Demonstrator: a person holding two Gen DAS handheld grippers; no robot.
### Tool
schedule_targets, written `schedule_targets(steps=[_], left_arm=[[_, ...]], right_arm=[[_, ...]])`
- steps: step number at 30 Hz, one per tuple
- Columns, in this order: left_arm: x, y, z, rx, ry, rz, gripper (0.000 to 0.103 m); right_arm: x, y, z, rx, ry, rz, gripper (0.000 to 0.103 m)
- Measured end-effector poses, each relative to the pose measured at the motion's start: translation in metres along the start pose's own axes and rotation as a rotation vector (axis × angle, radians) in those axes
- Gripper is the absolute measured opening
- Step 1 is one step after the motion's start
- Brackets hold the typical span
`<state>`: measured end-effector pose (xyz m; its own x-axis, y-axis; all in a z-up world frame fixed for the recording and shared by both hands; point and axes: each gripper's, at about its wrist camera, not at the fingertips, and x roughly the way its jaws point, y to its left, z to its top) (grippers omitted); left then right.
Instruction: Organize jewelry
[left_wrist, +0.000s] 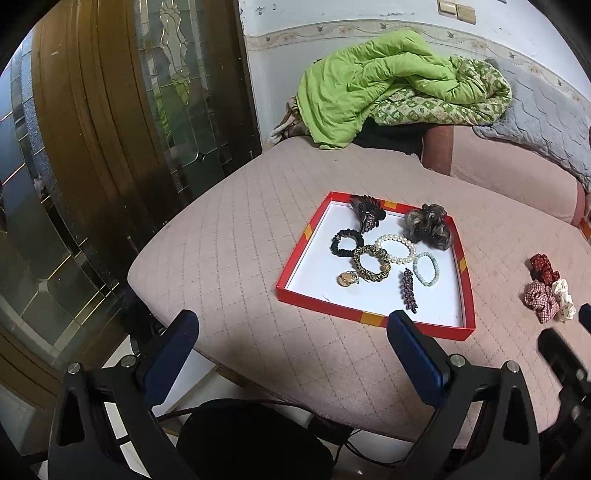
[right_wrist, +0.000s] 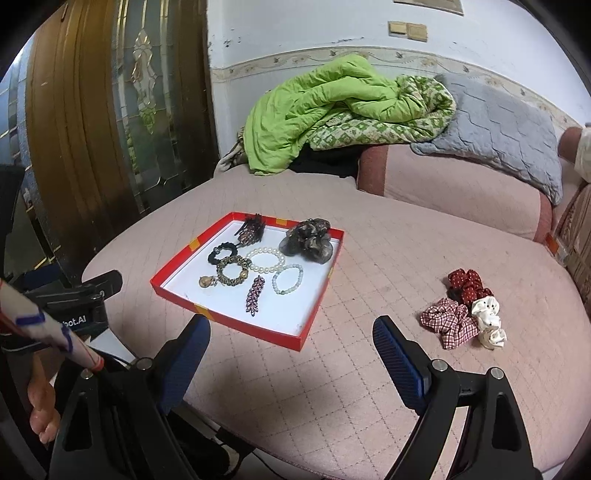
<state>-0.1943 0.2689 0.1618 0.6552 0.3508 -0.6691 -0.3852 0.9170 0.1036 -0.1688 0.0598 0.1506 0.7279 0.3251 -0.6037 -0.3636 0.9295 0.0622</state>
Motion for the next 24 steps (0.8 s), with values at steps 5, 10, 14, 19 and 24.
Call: schedule_targets(steps=[5,10,14,19,24], left_arm=[[0.0010,0.0005,-0.0002,-0.001,-0.001,0.002,0.101],[0.0007,0.0002,-0.0010,-0.001,-0.002,0.005,0.101],[0.0004,0.0017,-0.0011,-0.006,-0.005,0.003,0.101],[0.0003,0.0009,-0.0010,-0.004,-0.005,0.007,0.101],[0.0000,0.0000,-0.0015,-0.003,-0.004,0.006,0.101]], right_arm=[[0.0009,-0.0100,0.0021,0.043,0.000,-0.010,0.092],[0.0030,-0.0044,0.0012,0.021,0.008,0.002,0.092],[0.0029,-0.0028,0.0010,0.016,0.007,0.001,0.092],[0.0029,-0.0034,0.0009,0.019,0.012,0.001,0.092],[0.0029,-0.0037,0.0007,0.018,0.013,0.000,0.092]])
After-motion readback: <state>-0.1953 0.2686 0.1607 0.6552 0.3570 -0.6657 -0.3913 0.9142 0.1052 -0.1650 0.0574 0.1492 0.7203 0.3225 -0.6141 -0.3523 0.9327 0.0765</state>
